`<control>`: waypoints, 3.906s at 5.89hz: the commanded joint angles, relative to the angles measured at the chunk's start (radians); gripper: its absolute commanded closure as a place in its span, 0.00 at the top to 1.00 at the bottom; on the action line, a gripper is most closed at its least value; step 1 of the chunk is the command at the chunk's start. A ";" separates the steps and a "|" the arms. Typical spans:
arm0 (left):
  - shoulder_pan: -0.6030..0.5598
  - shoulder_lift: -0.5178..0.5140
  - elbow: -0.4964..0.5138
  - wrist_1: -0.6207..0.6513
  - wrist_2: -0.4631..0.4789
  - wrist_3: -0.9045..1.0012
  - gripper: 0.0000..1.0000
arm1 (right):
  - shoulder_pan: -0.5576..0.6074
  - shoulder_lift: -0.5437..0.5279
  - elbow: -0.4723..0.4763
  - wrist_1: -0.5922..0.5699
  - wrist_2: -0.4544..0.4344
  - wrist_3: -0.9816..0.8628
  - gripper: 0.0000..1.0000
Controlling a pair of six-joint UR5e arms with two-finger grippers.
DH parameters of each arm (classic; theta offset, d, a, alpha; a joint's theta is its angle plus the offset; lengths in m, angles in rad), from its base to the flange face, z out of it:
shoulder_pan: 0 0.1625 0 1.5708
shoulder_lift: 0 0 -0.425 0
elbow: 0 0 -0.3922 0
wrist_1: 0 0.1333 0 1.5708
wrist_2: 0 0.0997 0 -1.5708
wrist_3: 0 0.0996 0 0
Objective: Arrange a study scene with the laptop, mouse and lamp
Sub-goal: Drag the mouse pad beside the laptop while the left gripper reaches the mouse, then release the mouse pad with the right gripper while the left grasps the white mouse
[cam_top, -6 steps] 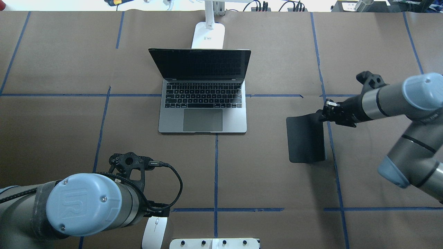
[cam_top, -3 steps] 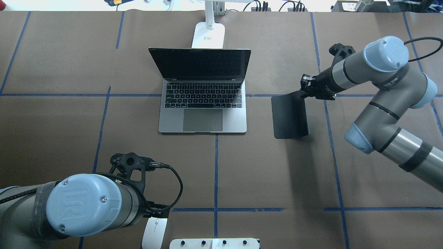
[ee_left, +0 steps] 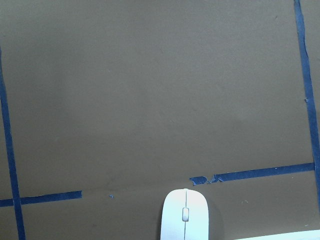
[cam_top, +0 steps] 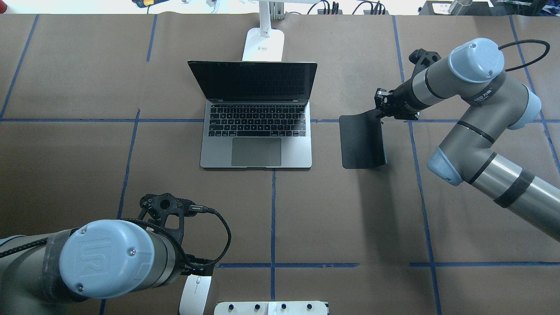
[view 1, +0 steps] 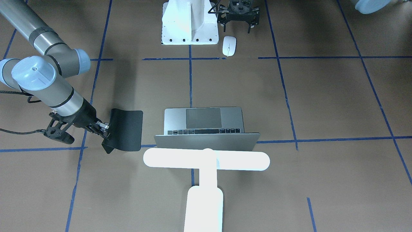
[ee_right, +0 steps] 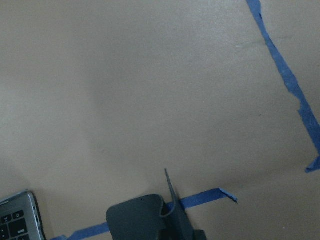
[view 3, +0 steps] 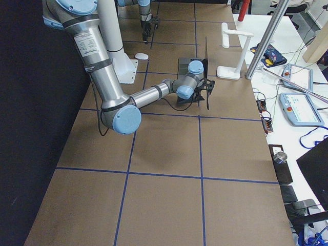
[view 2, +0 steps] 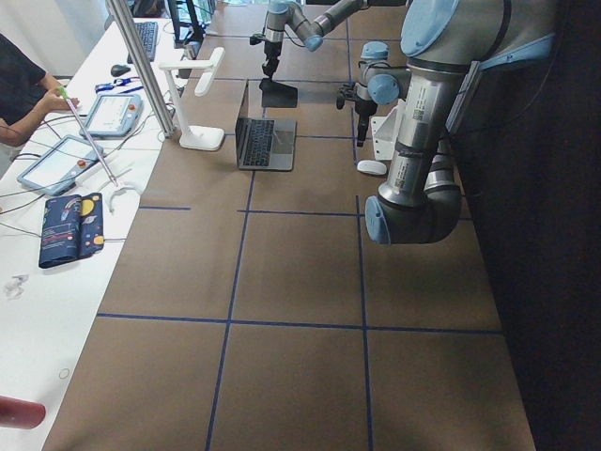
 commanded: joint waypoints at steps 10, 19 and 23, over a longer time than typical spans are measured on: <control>0.018 0.098 0.287 -0.444 -0.113 0.070 1.00 | 0.160 -0.082 0.122 -0.002 0.167 -0.003 1.00; 0.067 0.109 0.304 -0.461 -0.115 0.042 1.00 | 0.157 -0.102 0.139 -0.002 0.166 -0.003 1.00; 0.071 0.109 0.307 -0.459 -0.116 0.044 0.73 | 0.158 -0.108 0.150 -0.002 0.167 -0.003 1.00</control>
